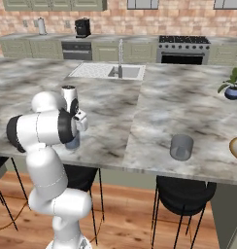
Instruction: There are four ice cubes in the ice bowl. Place two ice cubes in each glass of water.
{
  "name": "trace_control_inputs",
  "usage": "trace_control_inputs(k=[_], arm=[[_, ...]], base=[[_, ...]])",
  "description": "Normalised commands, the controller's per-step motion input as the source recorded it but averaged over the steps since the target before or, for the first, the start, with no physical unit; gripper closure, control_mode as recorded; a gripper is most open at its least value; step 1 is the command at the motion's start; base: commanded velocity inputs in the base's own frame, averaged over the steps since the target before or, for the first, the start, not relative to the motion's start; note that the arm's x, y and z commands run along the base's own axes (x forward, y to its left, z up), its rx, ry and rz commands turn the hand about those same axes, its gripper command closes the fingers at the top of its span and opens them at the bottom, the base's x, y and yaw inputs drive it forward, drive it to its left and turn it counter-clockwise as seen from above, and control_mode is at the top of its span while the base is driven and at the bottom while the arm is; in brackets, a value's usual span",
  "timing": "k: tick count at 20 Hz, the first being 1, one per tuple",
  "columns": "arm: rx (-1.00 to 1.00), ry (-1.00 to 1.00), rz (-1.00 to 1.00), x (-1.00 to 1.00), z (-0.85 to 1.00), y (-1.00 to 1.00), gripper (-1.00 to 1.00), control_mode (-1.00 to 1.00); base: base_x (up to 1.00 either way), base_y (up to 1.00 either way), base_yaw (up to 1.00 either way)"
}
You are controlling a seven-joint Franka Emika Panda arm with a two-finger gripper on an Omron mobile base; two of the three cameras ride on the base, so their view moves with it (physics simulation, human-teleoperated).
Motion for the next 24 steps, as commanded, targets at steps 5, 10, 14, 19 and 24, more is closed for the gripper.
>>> trace_control_inputs(k=[5, 10, 14, 19, 24], arm=[[0.0, 0.0, -0.05, 0.0, 0.0, 0.0, 1.0, -1.0], [0.0, 0.0, -0.03, 0.0, 0.0, 0.0, 1.0, -1.0], [0.0, 0.0, 0.0, -0.04, 0.05, 0.0, 1.0, -1.0], [0.0, 0.0, 0.0, -0.3, 0.5, 0.0, 1.0, -1.0], [0.0, 0.0, 0.0, -0.72, 0.72, -0.02, -1.0, -1.0]], base=[[0.0, 0.0, 0.0], [0.0, 0.0, 0.0], [0.0, 0.0, 0.0], [0.0, 0.0, 0.0], [0.0, 0.0, 0.0]])
